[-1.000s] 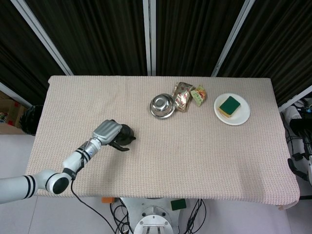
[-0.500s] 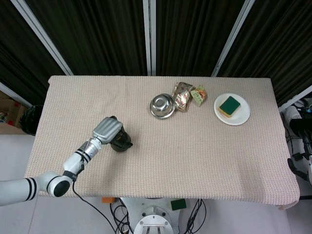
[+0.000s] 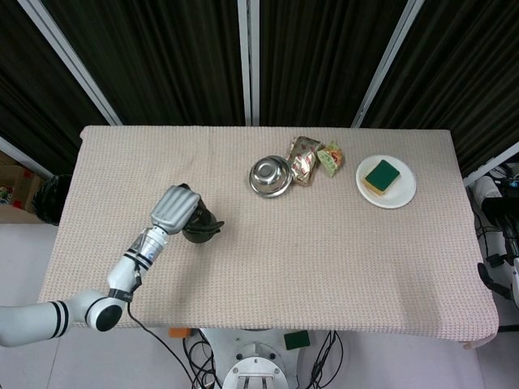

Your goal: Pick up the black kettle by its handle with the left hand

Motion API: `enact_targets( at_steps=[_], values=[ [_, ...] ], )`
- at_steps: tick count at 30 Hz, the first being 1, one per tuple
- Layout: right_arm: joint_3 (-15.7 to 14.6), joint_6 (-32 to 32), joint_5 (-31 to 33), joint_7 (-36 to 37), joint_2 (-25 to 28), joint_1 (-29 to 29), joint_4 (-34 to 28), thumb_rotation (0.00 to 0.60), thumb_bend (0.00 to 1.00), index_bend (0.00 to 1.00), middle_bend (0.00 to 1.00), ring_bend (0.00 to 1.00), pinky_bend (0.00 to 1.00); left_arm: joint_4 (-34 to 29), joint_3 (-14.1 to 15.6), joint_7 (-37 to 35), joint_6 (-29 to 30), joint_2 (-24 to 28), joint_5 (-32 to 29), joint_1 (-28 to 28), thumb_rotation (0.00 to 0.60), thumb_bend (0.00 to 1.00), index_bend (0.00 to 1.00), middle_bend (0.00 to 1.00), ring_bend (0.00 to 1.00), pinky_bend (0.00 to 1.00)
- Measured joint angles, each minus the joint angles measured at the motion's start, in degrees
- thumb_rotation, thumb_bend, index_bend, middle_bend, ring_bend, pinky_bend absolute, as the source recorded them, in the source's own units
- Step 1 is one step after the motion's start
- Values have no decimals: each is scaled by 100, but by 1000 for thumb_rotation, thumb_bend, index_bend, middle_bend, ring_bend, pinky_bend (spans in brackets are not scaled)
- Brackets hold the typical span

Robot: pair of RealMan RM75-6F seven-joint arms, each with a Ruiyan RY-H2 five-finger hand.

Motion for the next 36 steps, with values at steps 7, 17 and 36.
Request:
enact_targets(
  at_steps=[7,17,36],
  values=[
    [0,17,-26,50,-27,9,44,600,318,0,0,0,0,163,-38,-11,131,-124,221,99,182,155,1000,1000,993,679],
    [-12,-26,-20,40,-26,23,43,600,319,0,0,0,0,346,-128,-169,321,-278,422,197,487,201,1000,1000,1000,741],
    [-15,-90,14,17,-23,42,33,600,318,0,0,0,0,603,-214,-655,319,-386,720,309,441,203,1000,1000,1000,749]
  ],
)
